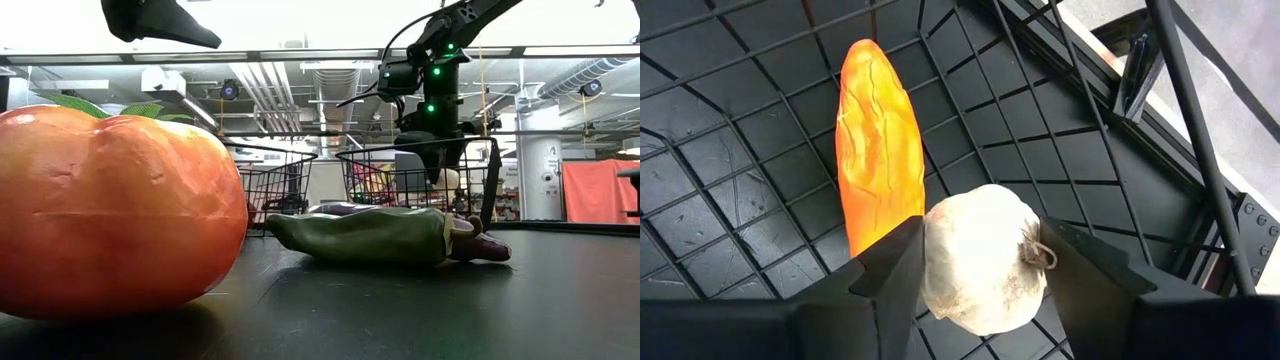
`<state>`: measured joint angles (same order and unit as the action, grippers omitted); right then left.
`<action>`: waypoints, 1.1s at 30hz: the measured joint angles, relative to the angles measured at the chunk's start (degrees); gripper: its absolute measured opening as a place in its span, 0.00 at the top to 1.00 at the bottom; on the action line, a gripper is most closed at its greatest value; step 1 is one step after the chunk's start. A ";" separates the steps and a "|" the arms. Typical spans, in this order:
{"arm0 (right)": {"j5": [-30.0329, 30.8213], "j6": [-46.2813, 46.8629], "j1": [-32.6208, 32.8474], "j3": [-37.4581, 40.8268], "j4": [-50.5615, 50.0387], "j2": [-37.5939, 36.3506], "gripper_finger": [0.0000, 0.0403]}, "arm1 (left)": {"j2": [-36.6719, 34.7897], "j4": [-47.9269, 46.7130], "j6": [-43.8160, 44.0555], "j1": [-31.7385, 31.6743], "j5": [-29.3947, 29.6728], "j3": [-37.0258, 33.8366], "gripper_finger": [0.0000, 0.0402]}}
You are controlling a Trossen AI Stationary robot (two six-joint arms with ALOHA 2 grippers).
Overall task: Sort produce into baskets
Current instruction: Put the garlic into the right black wire basket
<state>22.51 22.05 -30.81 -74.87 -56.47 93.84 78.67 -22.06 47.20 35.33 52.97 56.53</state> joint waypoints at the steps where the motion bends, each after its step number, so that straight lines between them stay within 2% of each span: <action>1: 0.01 0.02 0.00 0.00 0.00 0.00 0.52 | 0.00 0.00 0.00 0.00 0.00 0.00 0.13; 33: 0.03 0.45 0.00 0.00 0.66 -0.04 0.51 | 0.00 -0.04 0.02 0.00 0.00 0.00 0.13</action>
<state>22.54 22.50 -30.81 -74.87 -55.81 93.80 78.67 -22.11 47.22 35.33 52.97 56.53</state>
